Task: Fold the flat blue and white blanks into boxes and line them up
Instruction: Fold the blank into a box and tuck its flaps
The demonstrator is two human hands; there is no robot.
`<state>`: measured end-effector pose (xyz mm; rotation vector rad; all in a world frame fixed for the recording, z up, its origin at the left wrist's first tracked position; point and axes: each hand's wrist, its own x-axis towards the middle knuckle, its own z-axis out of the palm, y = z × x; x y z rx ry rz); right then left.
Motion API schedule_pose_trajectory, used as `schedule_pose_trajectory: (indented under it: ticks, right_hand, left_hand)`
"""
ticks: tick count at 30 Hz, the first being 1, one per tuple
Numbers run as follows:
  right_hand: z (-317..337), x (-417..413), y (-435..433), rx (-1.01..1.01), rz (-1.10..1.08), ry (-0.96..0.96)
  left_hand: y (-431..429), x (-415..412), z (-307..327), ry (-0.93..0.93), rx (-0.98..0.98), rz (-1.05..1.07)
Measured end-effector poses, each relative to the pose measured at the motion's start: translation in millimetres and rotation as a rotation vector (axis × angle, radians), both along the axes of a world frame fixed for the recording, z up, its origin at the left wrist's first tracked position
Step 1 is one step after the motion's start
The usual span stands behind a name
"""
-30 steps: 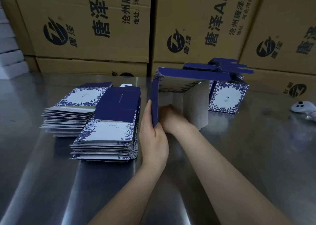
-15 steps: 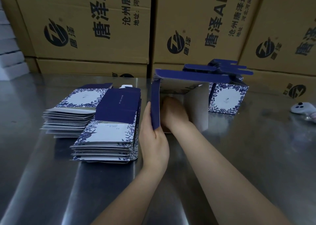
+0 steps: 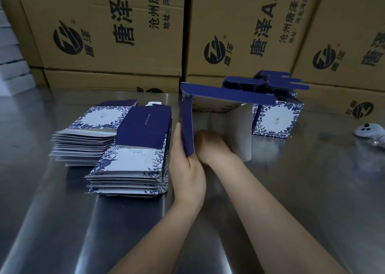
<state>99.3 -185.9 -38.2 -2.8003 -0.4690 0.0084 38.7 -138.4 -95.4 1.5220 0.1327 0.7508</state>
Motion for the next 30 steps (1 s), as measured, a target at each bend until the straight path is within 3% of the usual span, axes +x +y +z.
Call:
schedule_pose_trajectory:
  ticks: [4,10,17,20,25,30]
  right_hand:
    - [-5.5,1.6,-1.5,0.014,0.054,0.156]
    - [-8.9,-3.6,-0.6,0.022,0.032,-0.068]
    - [-5.7,-3.1,-0.3,0.042,0.143,0.179]
    - [-7.8,-0.6,0.7,0.059,0.121,0.092]
    - [-8.1,-1.4,-5.1,0.269,-0.136,-0.072]
    - [-5.5,4.9,-3.4,0.015,-0.101,-0.015]
  left_hand:
    - [-1.2,-0.8,0.9,-0.001,-0.012,-0.014]
    - [-0.1,0.1,2.8,0.018,-0.084,-0.023]
    - [-0.3,-1.6,3.1,0.041,-0.066,-0.006]
    - [-0.8,-1.5,3.8,0.028,-0.065,-0.004]
    - [-0.9,0.2,3.7,0.026,-0.074,0.021]
    - [-1.2,-0.9,2.6,0.032,-0.034,0.018]
